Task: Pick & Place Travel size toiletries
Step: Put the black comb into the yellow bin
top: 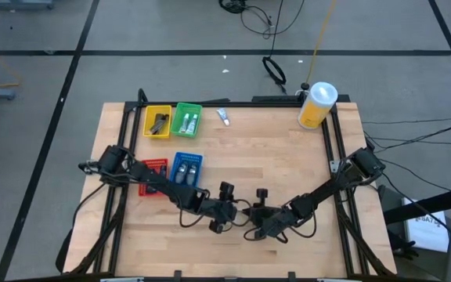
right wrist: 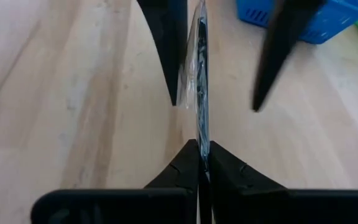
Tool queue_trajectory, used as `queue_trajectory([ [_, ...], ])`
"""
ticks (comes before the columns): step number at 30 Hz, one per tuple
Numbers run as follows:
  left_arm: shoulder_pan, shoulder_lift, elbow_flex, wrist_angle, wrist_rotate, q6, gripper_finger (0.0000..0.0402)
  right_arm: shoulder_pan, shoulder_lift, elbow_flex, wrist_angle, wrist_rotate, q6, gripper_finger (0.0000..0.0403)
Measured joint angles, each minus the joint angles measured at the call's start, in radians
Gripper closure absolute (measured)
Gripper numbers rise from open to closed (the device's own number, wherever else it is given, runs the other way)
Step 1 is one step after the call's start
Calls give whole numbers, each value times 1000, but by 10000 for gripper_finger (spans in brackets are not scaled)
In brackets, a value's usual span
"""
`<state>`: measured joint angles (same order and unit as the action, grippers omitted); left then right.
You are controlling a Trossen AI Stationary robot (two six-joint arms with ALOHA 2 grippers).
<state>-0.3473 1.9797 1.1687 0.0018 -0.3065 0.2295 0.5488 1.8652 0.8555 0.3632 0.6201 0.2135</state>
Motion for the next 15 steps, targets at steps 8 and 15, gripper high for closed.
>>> queue_trajectory([
  [8, 0, 0, 0, -36, 18, -53, 344, 9, 0, 0, 0, 36, 3, 382],
  [15, -7, 0, 0, -65, 3, -94, 385, 9, -17, 0, -36, 34, 60, 296],
])
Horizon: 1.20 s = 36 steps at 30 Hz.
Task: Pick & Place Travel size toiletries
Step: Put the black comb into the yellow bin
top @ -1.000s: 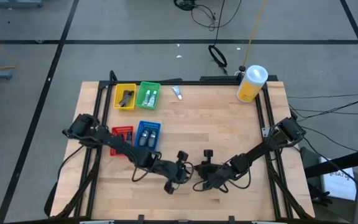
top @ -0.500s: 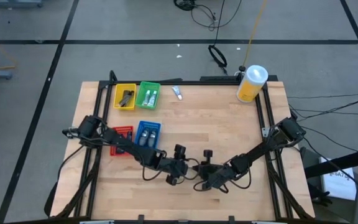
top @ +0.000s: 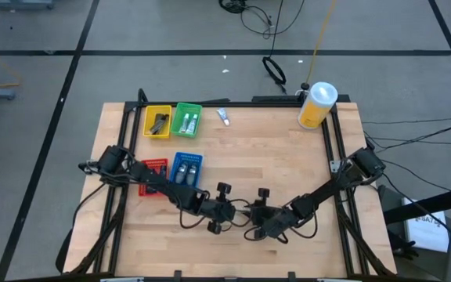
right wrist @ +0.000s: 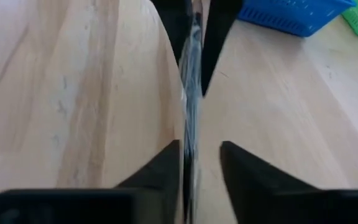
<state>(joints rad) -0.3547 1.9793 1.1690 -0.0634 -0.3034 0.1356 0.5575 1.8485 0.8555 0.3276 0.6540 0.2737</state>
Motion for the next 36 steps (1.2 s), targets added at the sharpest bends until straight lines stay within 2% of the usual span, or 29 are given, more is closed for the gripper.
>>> queue_trajectory([
  [3, -1, -3, 1, -46, -57, -37, 382, 12, -80, 0, -134, 3, 35, 243],
  [6, -1, -48, 1, -176, -172, -98, 395, 39, -188, 0, -265, 59, 114, 209],
  [9, 0, -155, 2, -387, -339, -241, 394, 80, -272, -15, -287, 147, 144, 195],
  [11, 8, -246, 4, -562, -447, -382, 389, 105, -307, -43, -255, 200, 143, 194],
  [13, 31, -347, 4, -760, -512, -545, 391, 126, -328, -79, -207, 238, 140, 195],
  [17, 167, -533, -25, -1105, -518, -838, 397, 142, -341, -160, -31, 257, 128, 202],
  [19, 279, -615, -62, -1193, -465, -891, 393, 141, -340, -200, 61, 246, 123, 205],
  [22, 478, -712, -140, -1182, -348, -849, 391, 137, -340, -249, 178, 205, 122, 209],
  [27, 745, -790, -271, -1029, -315, -696, 398, 137, -339, -291, 260, 205, 122, 211],
  [29, 829, -793, -307, -959, -290, -645, 392, 137, -338, -292, 259, 204, 121, 211],
  [32, 939, -786, -352, -854, -200, -546, 378, 137, -339, -292, 267, 205, 103, 211],
  [36, 1050, -748, -385, -749, -125, -464, 359, 137, -339, -292, 267, 204, 100, 211],
])
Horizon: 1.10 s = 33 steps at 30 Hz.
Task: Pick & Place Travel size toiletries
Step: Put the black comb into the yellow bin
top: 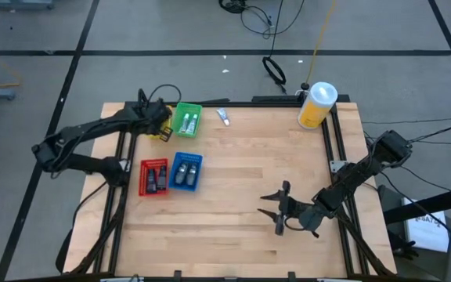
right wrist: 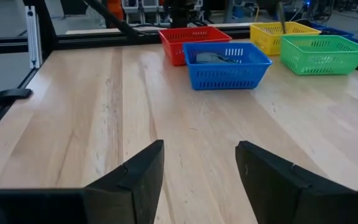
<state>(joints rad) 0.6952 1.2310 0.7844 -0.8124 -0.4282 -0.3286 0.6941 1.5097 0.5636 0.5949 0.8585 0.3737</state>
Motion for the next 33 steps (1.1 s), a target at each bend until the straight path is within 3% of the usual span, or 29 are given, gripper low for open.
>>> queue_trajectory([
  [7, 113, 26, 8, 38, 33, 120, 260, 0, 0, 0, 0, -25, 0, 215],
  [13, 124, 4, 110, 33, 117, 109, 169, -5, 0, 0, -1, -22, -21, 216],
  [17, 20, -21, 128, 227, 244, 154, 148, -8, 0, 0, -8, -23, -21, 216],
  [22, -212, -24, 129, 467, 330, 266, 167, -7, 0, 0, -31, -24, -20, 216],
  [24, -319, -24, 129, 464, 257, 317, 180, -7, 0, 0, -37, -24, -19, 216],
  [29, -549, -91, 129, 263, -178, 337, 214, -6, 0, 0, -55, -26, 1, 216],
  [31, -607, -119, 130, 186, -215, 298, 223, -6, 0, 0, -56, -26, 11, 216],
  [33, -642, -136, 127, 123, -165, 262, 228, -5, 0, 0, -56, -26, 19, 216],
])
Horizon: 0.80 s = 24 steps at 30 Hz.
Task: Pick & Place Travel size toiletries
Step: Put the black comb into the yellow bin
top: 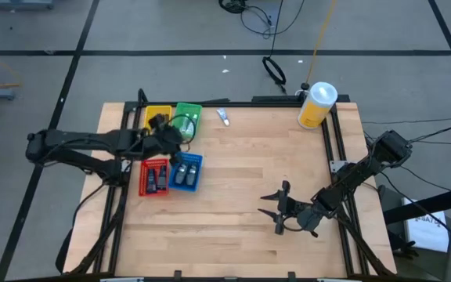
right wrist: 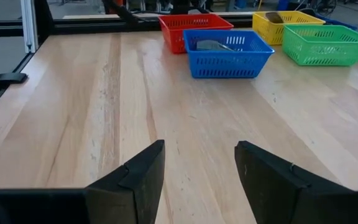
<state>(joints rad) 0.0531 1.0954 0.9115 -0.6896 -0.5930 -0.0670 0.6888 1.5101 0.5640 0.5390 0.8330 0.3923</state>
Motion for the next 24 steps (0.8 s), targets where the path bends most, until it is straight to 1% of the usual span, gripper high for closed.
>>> queue_trajectory([
  [3, 0, -36, -13, -51, 88, -19, 220, 0, 0, 0, 4, 0, -11, 216],
  [7, 60, -51, -69, -42, 136, -17, 179, -2, 0, 1, 10, 0, -13, 216],
  [8, 80, -50, -88, -51, 136, -13, 166, -2, 0, 1, 12, 1, -13, 216],
  [10, 123, -50, -122, -48, 104, -26, 144, -2, 0, 1, 10, 1, -12, 216],
  [13, 197, -25, -172, -49, 60, -81, 130, -2, 0, 1, 14, 1, -12, 216],
  [16, 264, -7, -207, -10, 46, -112, 140, -2, 0, 1, 19, 1, -12, 216],
  [19, 320, -1, -243, 32, 44, -85, 170, -2, 0, 1, 18, 2, -12, 216],
  [20, 336, -2, -255, 56, 52, -74, 183, -2, 0, 1, 18, 2, -12, 216],
  [22, 365, -2, -278, 126, 101, -52, 208, -2, 0, 1, 18, 2, -13, 216],
  [24, 391, -2, -296, 142, 143, -45, 232, -2, 0, 1, 18, 2, -12, 216],
])
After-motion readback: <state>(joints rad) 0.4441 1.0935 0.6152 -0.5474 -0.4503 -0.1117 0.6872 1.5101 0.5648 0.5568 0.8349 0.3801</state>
